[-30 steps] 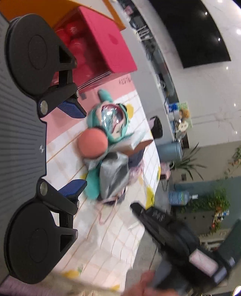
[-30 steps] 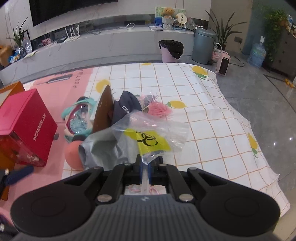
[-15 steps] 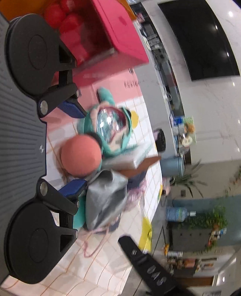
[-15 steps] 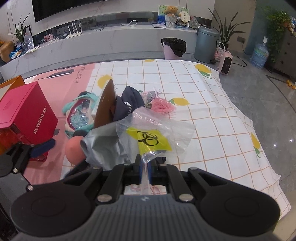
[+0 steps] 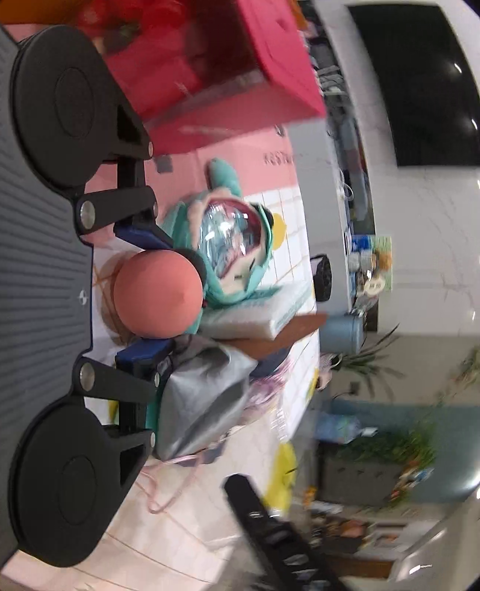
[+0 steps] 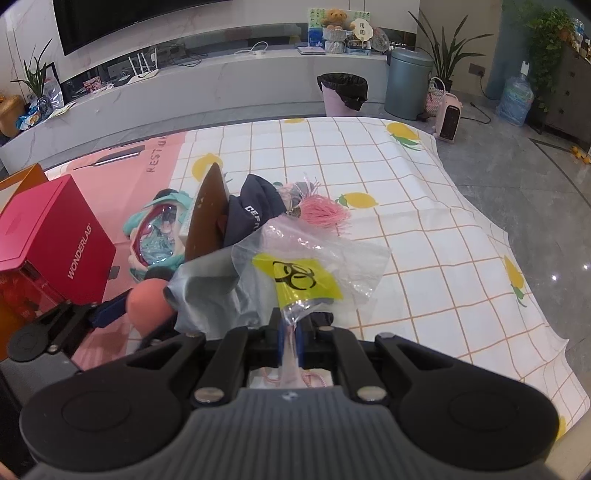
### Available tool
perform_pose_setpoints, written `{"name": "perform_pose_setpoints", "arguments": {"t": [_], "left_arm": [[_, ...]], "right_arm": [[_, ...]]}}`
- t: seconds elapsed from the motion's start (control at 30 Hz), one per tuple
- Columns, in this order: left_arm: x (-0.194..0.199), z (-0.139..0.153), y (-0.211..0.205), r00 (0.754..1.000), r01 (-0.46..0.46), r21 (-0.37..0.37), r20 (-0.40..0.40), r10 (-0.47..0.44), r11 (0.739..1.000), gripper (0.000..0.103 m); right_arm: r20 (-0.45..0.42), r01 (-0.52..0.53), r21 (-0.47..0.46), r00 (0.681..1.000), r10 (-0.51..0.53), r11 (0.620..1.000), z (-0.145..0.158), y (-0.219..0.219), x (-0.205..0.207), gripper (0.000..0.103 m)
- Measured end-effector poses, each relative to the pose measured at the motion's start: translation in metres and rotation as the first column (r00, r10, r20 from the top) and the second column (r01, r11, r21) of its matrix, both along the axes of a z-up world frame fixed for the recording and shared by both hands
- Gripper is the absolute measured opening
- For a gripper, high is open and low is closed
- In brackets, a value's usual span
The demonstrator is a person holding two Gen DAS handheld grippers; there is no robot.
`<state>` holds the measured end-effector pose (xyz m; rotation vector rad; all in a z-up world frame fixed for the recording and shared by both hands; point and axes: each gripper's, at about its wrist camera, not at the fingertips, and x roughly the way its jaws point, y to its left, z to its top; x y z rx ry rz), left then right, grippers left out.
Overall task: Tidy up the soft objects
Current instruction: 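Grasp the pink ball with the left tool while the right tool holds the bag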
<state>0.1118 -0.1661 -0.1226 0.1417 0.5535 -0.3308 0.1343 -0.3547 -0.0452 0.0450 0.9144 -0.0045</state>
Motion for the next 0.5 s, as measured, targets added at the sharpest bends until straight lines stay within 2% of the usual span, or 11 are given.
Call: {"name": "perform_pose_setpoints", "arguments": {"t": [0.07, 0.27, 0.4, 0.5], "left_arm": [[-0.004, 0.003, 0.010, 1.000, -0.028, -0.058, -0.008, 0.027, 0.998, 0.057], [-0.027, 0.025, 0.023, 0.997, -0.070, -0.069, 0.016, 0.072, 0.995, 0.058], [-0.034, 0.036, 0.028, 0.992, -0.123, -0.080, -0.006, 0.123, 0.989, 0.059], [-0.031, 0.042, 0.031, 0.991, -0.131, -0.090, -0.037, 0.128, 0.987, 0.060]], "right_arm": [[-0.004, 0.000, -0.003, 1.000, 0.000, 1.000, -0.001, 0.000, 0.001, 0.004], [-0.014, 0.002, 0.005, 1.000, -0.002, 1.000, -0.002, -0.001, 0.001, 0.004], [-0.025, 0.018, 0.004, 1.000, -0.018, 1.000, -0.004, -0.004, 0.003, 0.004], [-0.032, 0.017, -0.003, 0.999, -0.017, 1.000, -0.005, -0.003, 0.002, 0.004]]}}
